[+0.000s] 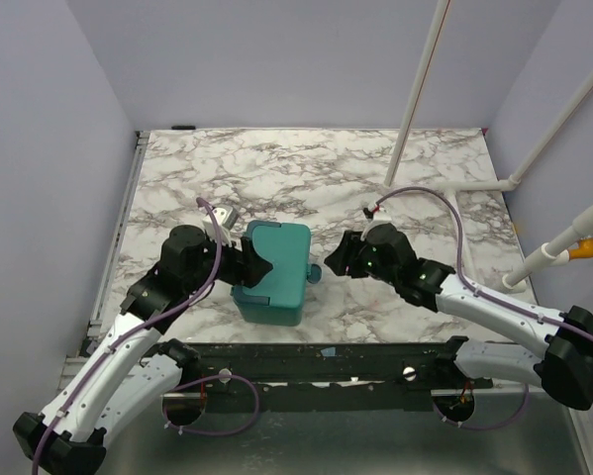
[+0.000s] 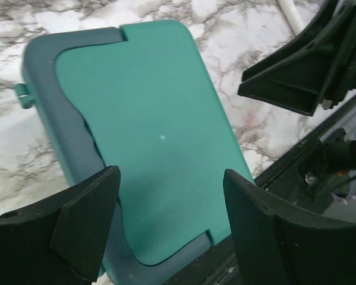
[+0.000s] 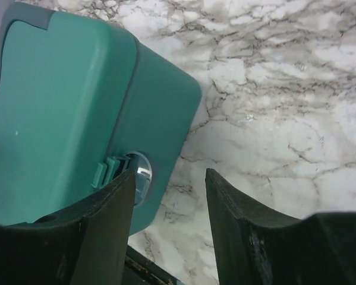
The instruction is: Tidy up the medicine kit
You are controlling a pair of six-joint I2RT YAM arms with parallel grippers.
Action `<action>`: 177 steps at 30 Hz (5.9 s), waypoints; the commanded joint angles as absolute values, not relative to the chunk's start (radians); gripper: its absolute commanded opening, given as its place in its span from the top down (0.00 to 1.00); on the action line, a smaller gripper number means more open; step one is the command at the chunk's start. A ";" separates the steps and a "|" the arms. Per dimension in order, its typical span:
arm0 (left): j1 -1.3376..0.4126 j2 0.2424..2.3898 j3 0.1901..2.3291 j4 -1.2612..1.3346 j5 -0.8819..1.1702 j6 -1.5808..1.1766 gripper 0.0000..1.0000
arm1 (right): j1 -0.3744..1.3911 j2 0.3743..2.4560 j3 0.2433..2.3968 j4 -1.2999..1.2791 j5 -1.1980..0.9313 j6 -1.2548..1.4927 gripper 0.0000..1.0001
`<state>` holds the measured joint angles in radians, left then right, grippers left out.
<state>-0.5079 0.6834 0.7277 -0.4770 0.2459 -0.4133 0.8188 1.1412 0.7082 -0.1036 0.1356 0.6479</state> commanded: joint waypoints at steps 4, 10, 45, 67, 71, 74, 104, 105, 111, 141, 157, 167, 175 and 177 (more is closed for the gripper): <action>-0.512 0.719 0.674 -0.330 0.463 -0.476 0.27 | 0.817 1.094 0.584 0.070 0.050 0.837 0.45; -0.512 0.744 0.651 -0.284 0.495 -0.494 0.27 | 0.817 1.093 0.498 0.188 0.031 0.922 0.48; -0.512 0.813 0.611 -0.247 0.509 -0.488 0.27 | 0.818 1.230 0.364 0.559 -0.038 1.124 0.56; -0.512 0.819 0.608 -0.249 0.506 -0.486 0.27 | 0.817 1.236 0.345 0.624 -0.041 1.147 0.72; -0.512 0.817 0.607 -0.250 0.504 -0.485 0.27 | 0.818 1.231 0.343 0.625 -0.040 1.143 0.82; -0.512 0.820 0.608 -0.251 0.502 -0.486 0.27 | 0.817 1.224 0.349 0.613 -0.038 1.132 0.93; -0.528 0.905 0.632 -0.325 0.456 -0.474 0.32 | 0.818 1.294 0.827 0.025 -0.061 0.735 0.99; -0.529 0.906 0.632 -0.325 0.457 -0.474 0.32 | 0.818 1.300 0.840 0.013 -0.064 0.728 0.99; -0.532 0.912 0.630 -0.326 0.456 -0.477 0.33 | 0.819 1.321 0.894 -0.044 -0.073 0.687 0.99; -0.540 0.916 0.632 -0.339 0.445 -0.474 0.34 | 0.853 1.369 0.969 -0.061 -0.141 0.673 0.80; -0.541 0.915 0.633 -0.342 0.445 -0.471 0.35 | 0.856 1.384 0.937 0.023 -0.201 0.719 0.72; -0.544 0.911 0.634 -0.350 0.444 -0.469 0.35 | 0.858 1.329 0.933 -0.027 -0.116 0.702 0.71; -0.546 0.909 0.637 -0.355 0.439 -0.466 0.35 | 0.858 1.264 0.900 -0.093 0.029 0.697 0.71; -0.546 0.910 0.637 -0.356 0.439 -0.466 0.35 | 0.857 1.260 0.888 -0.099 0.052 0.703 0.70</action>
